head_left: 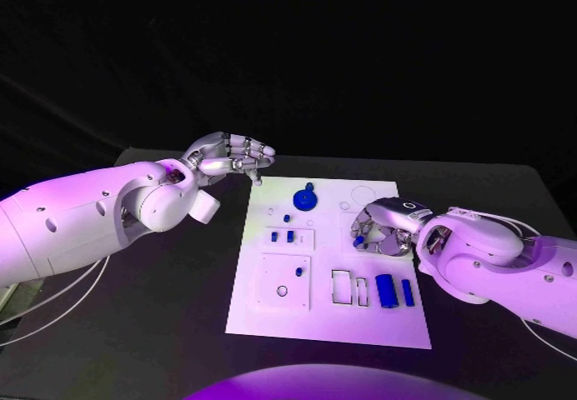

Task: Assemble the parts on the task board

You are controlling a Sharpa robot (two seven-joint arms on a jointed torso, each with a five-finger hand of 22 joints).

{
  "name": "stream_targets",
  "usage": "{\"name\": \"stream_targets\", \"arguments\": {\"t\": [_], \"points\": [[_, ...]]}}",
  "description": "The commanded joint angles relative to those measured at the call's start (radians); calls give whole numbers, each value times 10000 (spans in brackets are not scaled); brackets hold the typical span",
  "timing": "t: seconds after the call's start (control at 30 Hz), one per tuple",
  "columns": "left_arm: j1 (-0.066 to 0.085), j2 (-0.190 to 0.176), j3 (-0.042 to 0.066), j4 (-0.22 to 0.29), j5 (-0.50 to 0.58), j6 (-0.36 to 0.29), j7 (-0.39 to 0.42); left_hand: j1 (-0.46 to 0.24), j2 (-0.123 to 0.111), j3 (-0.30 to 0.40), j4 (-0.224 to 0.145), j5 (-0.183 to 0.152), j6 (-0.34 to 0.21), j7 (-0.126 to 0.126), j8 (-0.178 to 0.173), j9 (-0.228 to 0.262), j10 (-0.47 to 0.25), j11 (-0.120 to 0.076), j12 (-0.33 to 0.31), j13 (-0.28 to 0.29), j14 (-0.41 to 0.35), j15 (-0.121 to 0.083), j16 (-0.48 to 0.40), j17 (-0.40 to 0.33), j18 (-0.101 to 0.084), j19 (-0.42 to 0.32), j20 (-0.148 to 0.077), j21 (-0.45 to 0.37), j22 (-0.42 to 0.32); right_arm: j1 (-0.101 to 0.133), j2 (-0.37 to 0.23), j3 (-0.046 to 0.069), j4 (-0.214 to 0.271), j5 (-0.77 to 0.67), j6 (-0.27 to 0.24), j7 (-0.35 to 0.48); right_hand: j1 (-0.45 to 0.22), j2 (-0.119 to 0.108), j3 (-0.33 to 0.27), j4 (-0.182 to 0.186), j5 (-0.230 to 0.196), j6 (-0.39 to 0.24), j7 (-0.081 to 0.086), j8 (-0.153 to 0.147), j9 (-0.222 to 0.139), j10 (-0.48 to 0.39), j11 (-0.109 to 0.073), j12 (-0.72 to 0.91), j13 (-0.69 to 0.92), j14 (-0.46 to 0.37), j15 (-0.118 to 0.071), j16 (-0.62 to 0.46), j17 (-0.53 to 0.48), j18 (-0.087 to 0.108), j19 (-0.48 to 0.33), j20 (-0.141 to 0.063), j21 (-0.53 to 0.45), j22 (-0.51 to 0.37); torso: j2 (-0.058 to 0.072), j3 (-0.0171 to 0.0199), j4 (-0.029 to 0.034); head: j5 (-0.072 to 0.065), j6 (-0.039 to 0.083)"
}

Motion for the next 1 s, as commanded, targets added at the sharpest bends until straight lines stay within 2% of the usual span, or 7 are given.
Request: {"name": "stream_targets", "arguments": {"t": [0.03, 0.07, 0.2, 0.33, 0.37, 0.67, 1.0], "points": [[6, 7, 6, 18, -9, 142, 48, 49, 53, -75, 5, -1, -55, 330, 47, -6, -79, 5, 52, 0, -70, -14, -31, -14, 127, -40, 18, -49, -10, -51, 62, -7, -19, -116, -85, -78, -1, 107, 336, -6, -30, 185, -29, 95, -3, 161, -34, -81, 7, 572, -82, 72, 169, -52, 103, -22, 67, 35, -9, 3, 1, 5, -14], [6, 7, 6, 18, -9, 143, 45, 49, 53, -75, 5, -1, -55, 330, 47, -6, -79, 5, 52, 0, -70, -14, -31, -14, 127, -40, 18, -49, -10, -62, 75, -7, -25, -130, -129, -93, -1, 107, 336, -6, -30, 185, -29, 95, -3, 161, -34, -81, 7, 572, -82, 72, 169, -52, 103, -22, 67, 35, -10, 2, 2, 3, -17], [6, 6, 6, 17, -9, 142, 37, 45, 69, -77, 15, 0, -63, 332, 62, -5, -92, 7, 71, 1, -71, -13, -22, -12, 129, -41, 21, -51, -11, -112, 115, -7, -31, -198, -409, -153, 210, 306, 1802, -115, -3, 498, -144, 366, 131, 651, -152, -165, 54, 587, -209, 114, 247, -68, 133, -128, 163, 144, -5, 0, 2, 9, -24], [6, 1, 6, 16, -9, 139, 28, 45, 69, -77, 15, 0, -63, 332, 62, -5, -92, 7, 71, 1, -71, -13, -22, -12, 129, -41, 21, -51, -11, -135, 113, -7, 0, -261, -656, -184, -45, -60, 3220, -286, -14, 503, -201, 700, 417, 1025, -208, -285, 111, 593, -248, 134, 276, -91, 149, -178, 249, 261, -4, 0, 0, 10, -25], [6, 0, 6, 16, -9, 137, 26, 45, 69, -77, 15, 0, -63, 332, 62, -5, -92, 7, 71, 1, -71, -13, -22, -12, 129, -41, 21, -51, -11, -139, 105, -7, 16, -275, -718, -186, -333, -303, 3715, -439, -50, 425, -181, 851, 573, 1109, -223, -377, 134, 594, -254, 140, 279, -91, 145, -187, 262, 302, -4, -1, 0, 10, -25], [6, 7, 5, -7, -9, 160, 11, 36, 102, -78, 38, 5, -58, 333, 102, 0, -116, 9, 109, 3, -81, -9, -11, -10, 130, -45, 26, -57, -16, -109, -25, 2, 257, -321, -1358, -57, -805, -510, 4475, -888, -74, 356, -227, 1178, 888, 1305, -275, -513, 201, 581, -281, 122, 219, -85, 128, -222, 268, 375, -16, 0, 6, 22, -15], [3, 57, 5, -74, -9, 165, 10, 32, 103, -81, 43, 5, -59, 333, 109, 0, -123, 10, 116, 3, -84, -7, -9, -10, 130, -47, 28, -59, -17, 319, -282, 54, 966, -218, -1917, 148, -923, -552, 4596, -972, -81, 343, -238, 1240, 949, 1339, -284, -552, 207, 586, -288, 130, 238, -92, 136, -229, 305, 413, -22, -8, 2, 39, 7]]}}
